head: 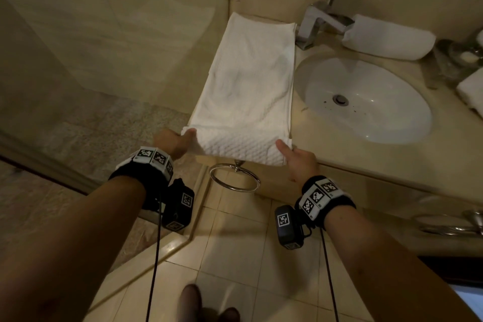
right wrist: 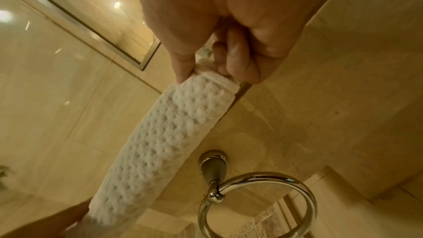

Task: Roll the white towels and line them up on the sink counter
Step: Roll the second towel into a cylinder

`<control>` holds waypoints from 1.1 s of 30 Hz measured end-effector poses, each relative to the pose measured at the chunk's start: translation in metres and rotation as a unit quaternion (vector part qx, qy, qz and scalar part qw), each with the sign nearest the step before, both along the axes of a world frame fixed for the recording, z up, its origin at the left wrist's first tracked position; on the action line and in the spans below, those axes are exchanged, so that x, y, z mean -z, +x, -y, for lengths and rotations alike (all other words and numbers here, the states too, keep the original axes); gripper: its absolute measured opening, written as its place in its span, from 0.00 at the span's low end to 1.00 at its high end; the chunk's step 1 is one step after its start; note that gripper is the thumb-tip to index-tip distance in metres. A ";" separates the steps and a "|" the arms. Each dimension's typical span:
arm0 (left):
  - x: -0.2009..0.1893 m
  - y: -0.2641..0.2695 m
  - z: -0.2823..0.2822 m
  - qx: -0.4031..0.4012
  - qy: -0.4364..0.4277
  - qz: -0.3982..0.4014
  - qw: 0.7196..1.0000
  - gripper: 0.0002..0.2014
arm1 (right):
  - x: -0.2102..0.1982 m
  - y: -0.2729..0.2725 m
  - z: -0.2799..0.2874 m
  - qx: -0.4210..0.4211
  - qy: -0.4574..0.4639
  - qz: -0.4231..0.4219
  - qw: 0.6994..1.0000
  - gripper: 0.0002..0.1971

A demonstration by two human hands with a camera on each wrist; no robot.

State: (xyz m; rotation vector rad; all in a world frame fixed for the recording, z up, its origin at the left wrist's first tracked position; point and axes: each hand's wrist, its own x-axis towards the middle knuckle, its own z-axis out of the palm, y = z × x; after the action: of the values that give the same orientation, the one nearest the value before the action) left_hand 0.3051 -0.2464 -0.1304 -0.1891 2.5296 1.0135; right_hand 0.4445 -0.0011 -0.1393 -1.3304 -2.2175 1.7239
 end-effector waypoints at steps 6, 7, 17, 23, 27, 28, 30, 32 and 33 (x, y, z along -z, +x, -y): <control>-0.011 -0.008 -0.015 -0.138 0.182 0.125 0.965 0.27 | -0.009 -0.014 0.007 -0.016 0.127 0.064 0.990 0.24; -0.013 -0.012 -0.017 -0.147 0.193 0.136 0.961 0.26 | -0.011 -0.016 0.008 0.000 0.171 0.059 0.984 0.24; -0.017 -0.036 -0.025 -0.156 0.196 0.195 0.948 0.23 | -0.016 -0.036 0.042 -0.439 0.429 0.002 0.789 0.41; -0.011 -0.040 -0.032 -0.071 0.099 0.154 0.981 0.26 | -0.015 -0.066 0.055 -0.410 0.532 0.104 0.734 0.34; -0.016 -0.032 -0.042 0.088 -0.162 -0.127 0.975 0.37 | -0.023 -0.085 0.054 -0.394 0.507 0.156 0.751 0.33; -0.025 -0.025 -0.044 0.138 -0.159 -0.221 0.952 0.35 | -0.024 -0.090 0.053 -0.390 0.499 0.162 0.757 0.32; -0.032 -0.014 -0.047 0.321 -0.153 -0.303 0.884 0.35 | -0.026 -0.096 0.051 -0.388 0.483 0.168 0.767 0.29; -0.028 -0.007 -0.054 0.478 -0.253 -0.287 0.791 0.39 | -0.028 -0.100 0.049 -0.386 0.469 0.172 0.775 0.26; -0.024 -0.002 -0.059 0.504 -0.296 -0.292 0.757 0.39 | -0.029 -0.102 0.047 -0.386 0.463 0.176 0.779 0.25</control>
State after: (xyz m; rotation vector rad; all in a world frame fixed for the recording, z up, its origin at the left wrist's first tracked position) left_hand 0.3033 -0.1873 -0.1066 1.3719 2.6984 -0.2317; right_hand 0.3427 -0.0476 -0.1106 -0.5061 -3.3584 0.1133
